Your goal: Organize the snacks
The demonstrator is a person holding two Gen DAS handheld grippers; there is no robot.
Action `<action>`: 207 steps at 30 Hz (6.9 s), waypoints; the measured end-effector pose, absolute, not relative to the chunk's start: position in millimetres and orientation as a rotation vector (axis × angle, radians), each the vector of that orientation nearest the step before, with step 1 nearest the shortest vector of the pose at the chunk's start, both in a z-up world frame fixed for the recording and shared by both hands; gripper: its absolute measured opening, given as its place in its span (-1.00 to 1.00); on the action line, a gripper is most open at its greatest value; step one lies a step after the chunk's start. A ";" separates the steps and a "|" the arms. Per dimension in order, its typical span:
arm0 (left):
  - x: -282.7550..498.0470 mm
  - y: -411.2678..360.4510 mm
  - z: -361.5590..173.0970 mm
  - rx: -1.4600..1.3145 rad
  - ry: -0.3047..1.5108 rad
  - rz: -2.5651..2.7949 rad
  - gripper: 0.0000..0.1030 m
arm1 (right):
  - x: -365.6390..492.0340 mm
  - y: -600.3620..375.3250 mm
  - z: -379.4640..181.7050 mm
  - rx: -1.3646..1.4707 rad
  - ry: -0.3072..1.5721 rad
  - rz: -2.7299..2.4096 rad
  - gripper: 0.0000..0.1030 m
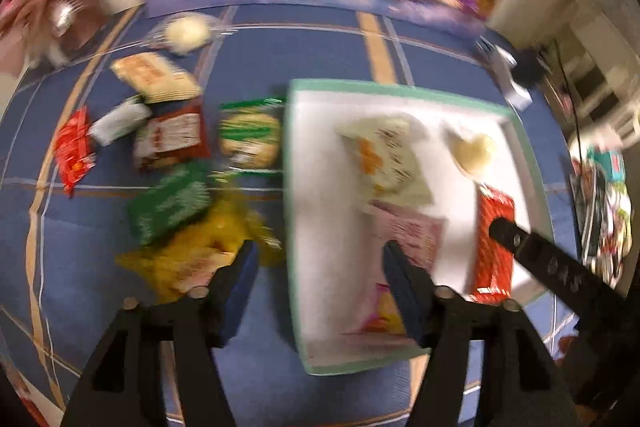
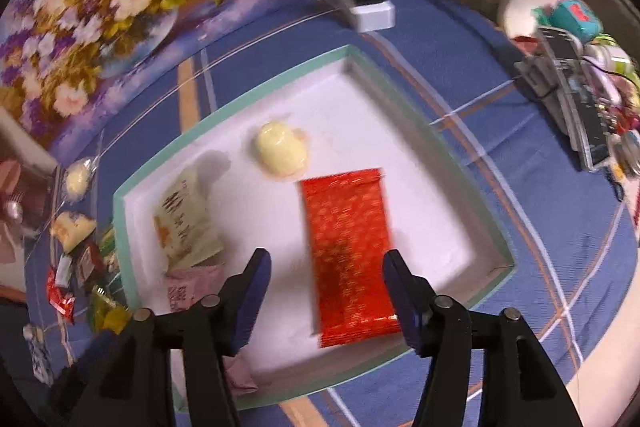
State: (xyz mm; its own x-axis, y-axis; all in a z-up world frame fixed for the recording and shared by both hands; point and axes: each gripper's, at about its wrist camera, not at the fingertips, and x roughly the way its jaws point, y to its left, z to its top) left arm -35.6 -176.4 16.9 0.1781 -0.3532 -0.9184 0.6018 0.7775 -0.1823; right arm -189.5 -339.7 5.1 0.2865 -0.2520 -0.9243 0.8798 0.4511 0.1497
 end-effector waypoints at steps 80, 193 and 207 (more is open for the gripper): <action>93.6 -28.9 -50.1 -0.067 1.346 -0.288 0.74 | -24.9 -188.4 -31.2 0.700 1.092 -0.438 -0.16; 32.2 -185.8 13.8 0.188 1.132 -0.574 0.74 | -184.1 -374.6 4.8 0.817 0.857 -0.901 0.99; 94.1 -69.0 41.2 0.027 1.058 -0.399 0.76 | -150.5 -337.3 39.6 0.726 0.762 -0.792 1.00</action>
